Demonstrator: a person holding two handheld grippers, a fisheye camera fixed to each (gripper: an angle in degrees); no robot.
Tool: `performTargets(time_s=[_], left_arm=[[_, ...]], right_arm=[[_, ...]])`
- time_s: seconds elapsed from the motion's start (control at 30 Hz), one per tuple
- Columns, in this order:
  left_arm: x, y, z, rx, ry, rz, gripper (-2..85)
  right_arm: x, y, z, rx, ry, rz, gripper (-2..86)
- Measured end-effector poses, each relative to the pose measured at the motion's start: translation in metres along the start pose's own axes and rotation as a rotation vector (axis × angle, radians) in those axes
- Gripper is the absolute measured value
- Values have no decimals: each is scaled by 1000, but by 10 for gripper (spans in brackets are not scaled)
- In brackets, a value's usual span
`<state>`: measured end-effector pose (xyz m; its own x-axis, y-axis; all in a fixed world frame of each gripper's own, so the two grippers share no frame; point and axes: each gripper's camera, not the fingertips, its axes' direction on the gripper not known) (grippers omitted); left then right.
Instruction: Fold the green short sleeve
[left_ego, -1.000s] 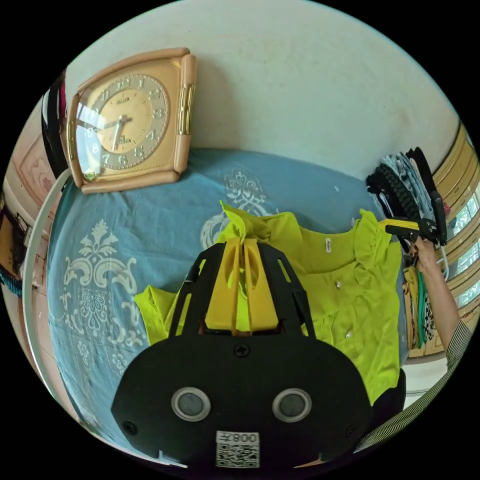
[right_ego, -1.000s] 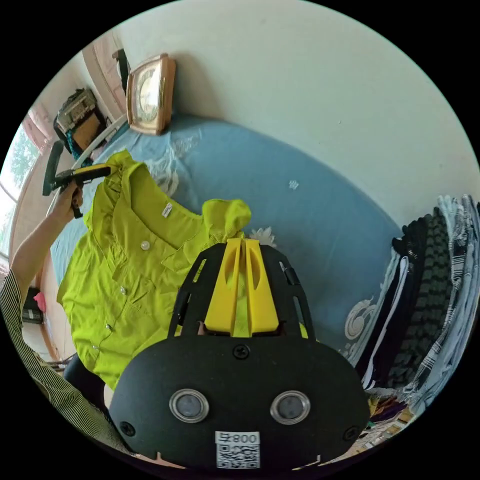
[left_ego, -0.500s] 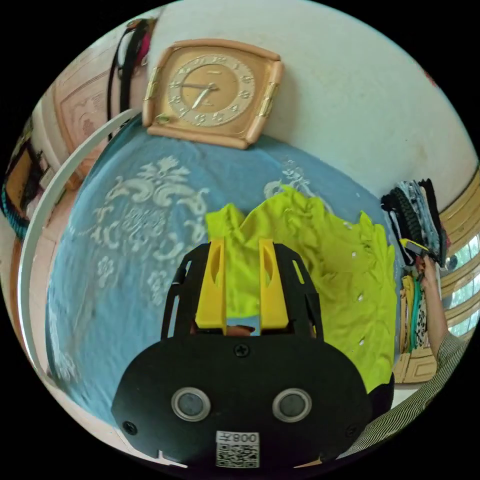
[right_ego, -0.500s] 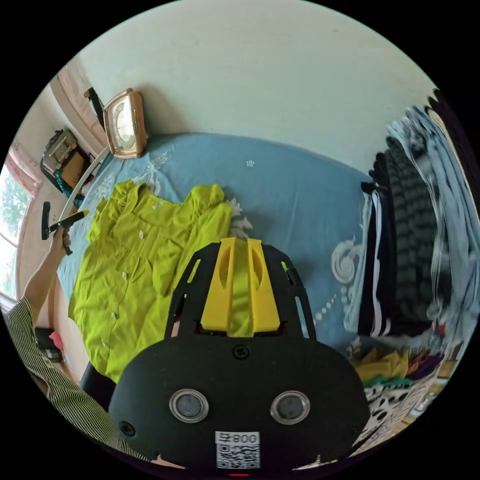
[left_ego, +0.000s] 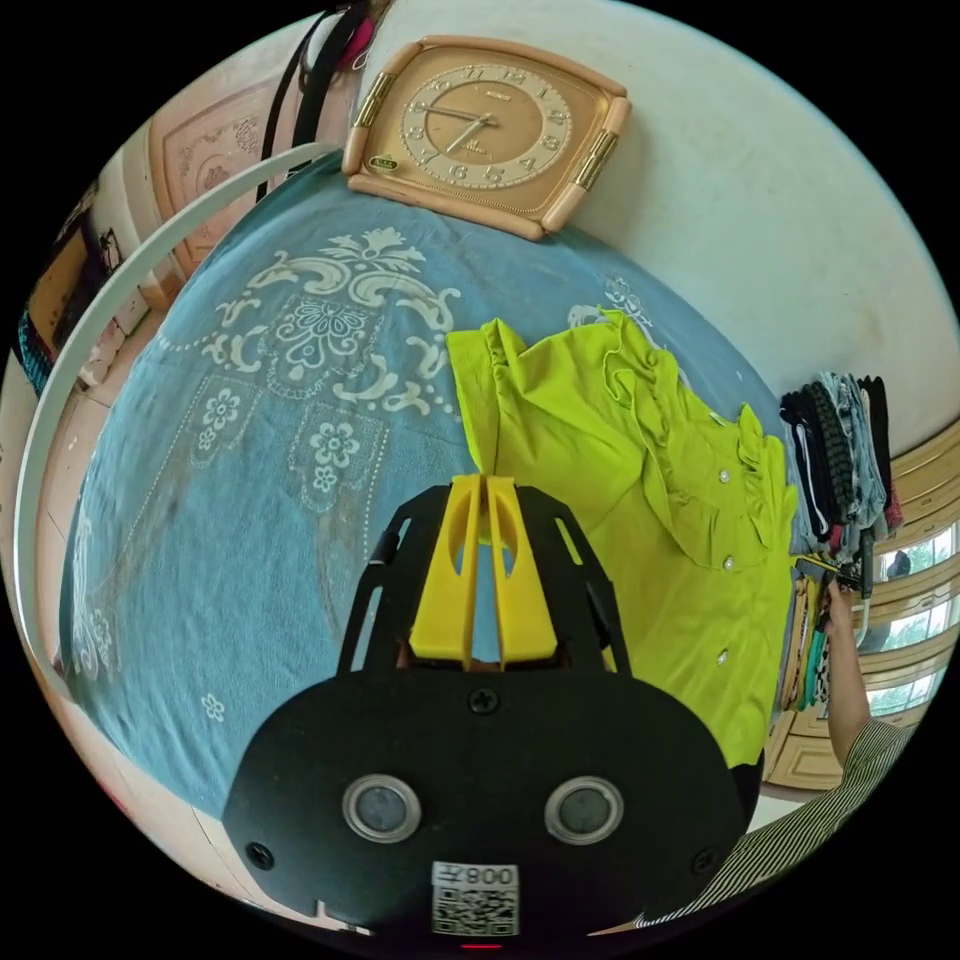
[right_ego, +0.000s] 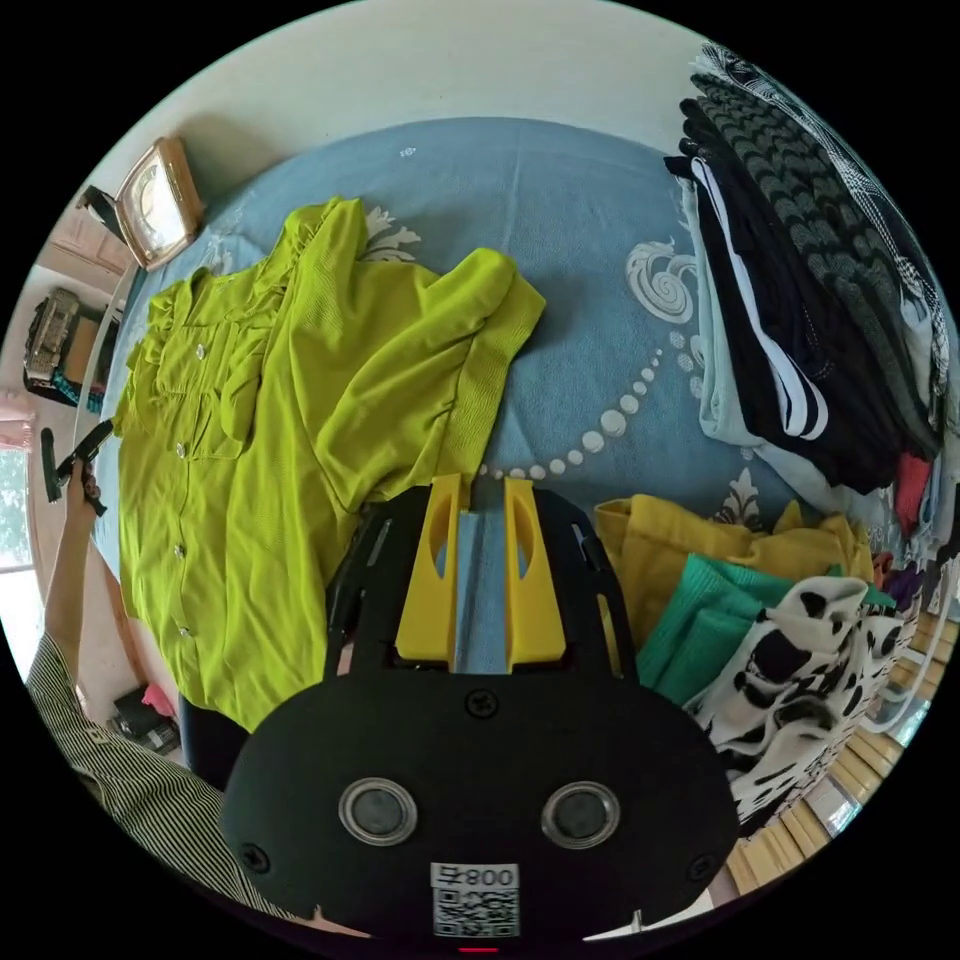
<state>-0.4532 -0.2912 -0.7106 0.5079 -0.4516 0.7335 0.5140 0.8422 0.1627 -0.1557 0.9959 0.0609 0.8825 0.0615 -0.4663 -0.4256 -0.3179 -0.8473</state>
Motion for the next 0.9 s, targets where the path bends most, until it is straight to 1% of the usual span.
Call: performTargets(time_s=[0.13, 0.27, 0.37, 0.5, 0.67, 0.77, 0.83, 0.9], left_arm=[[1, 16, -19, 23, 13, 15, 10], [1, 30, -17, -37, -12, 14, 9], [0, 36, -28, -11, -15, -3, 10], [-3, 53, -56, 56, -17, -10, 10], [-9, 73, -52, 25, -30, -35, 12], [-10, 81, -52, 14, -26, -65, 13], [-10, 85, -57, 21, -26, -69, 13], [-11, 92, -63, 10, -26, -66, 15]], right_arm=[[9, 19, -1, 33, -46, 33, 68], [12, 34, 1, 34, -25, 38, 60], [7, 45, -1, 4, 11, -18, 24], [5, 83, -20, 48, -5, -21, 8], [9, 132, -13, 60, -66, 65, 3], [16, 154, -8, 62, -167, 138, 2], [18, 168, -12, 93, -186, 168, 2], [18, 182, -10, 79, -181, 176, 4]])
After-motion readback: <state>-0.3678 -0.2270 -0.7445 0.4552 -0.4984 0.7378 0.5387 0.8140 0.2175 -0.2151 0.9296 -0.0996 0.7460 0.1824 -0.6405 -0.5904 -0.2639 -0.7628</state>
